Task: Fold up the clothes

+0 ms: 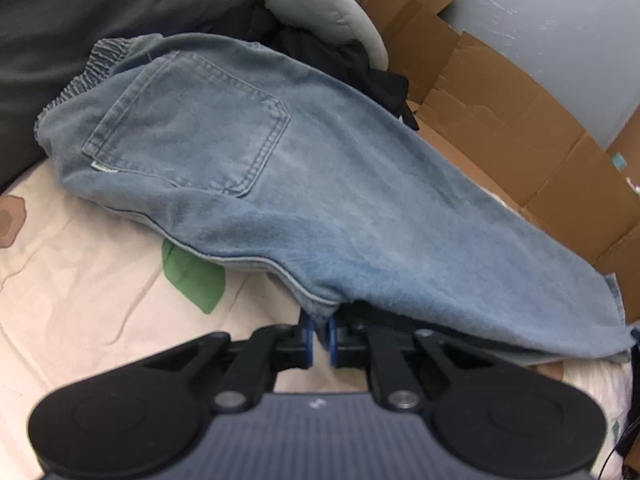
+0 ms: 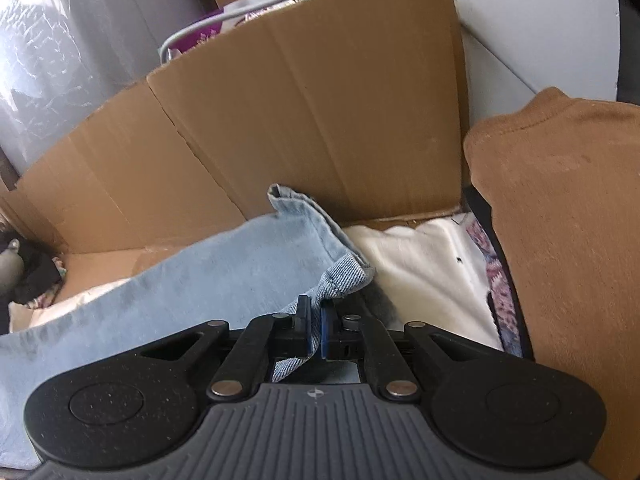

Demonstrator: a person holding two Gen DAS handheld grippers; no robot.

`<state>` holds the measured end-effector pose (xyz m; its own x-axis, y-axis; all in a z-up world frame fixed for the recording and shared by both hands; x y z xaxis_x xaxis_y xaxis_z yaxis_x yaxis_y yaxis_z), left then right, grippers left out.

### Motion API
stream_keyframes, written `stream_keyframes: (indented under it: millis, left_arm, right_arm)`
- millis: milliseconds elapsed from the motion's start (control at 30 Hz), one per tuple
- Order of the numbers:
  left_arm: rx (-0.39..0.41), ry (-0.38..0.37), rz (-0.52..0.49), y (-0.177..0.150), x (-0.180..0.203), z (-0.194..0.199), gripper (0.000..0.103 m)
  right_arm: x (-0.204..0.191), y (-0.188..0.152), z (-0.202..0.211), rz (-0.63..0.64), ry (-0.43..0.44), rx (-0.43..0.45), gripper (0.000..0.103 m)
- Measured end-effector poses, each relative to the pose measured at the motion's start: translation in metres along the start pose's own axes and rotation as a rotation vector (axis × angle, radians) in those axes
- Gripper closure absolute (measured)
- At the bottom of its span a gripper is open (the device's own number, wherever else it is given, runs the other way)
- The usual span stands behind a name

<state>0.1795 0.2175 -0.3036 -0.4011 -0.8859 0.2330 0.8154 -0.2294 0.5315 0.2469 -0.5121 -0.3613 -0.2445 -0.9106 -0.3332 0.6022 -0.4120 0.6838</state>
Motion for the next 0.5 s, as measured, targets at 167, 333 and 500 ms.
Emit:
stream_keyframes:
  millis: [167,333,500]
  left_arm:
    - [-0.020,-0.002,0.002,-0.005,0.000,-0.001,0.096]
    - [-0.023,-0.007,-0.001,-0.002,0.000,-0.001,0.096]
    - [-0.037,-0.016,0.010,-0.004,-0.001,-0.005,0.096]
  right_arm:
    - [0.001,0.002,0.000,-0.013,0.001,0.002,0.100]
    - [0.019,-0.019,-0.015,-0.070,-0.029,-0.077,0.100]
    - [0.027,-0.030,-0.014,-0.109,-0.035,-0.103,0.089]
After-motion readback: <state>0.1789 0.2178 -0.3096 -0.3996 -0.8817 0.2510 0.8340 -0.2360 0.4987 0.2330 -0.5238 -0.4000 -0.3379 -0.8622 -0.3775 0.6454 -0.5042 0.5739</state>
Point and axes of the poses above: each gripper's, at about its wrist camera, not at the fingertips, and z roughly against the way its jaws point, x to its right, y to its top, the point moved 3 cm from there along -z, roughly the way its jaws point, and after that the axes turned 2 degrees about y, right-handed, at the moved point
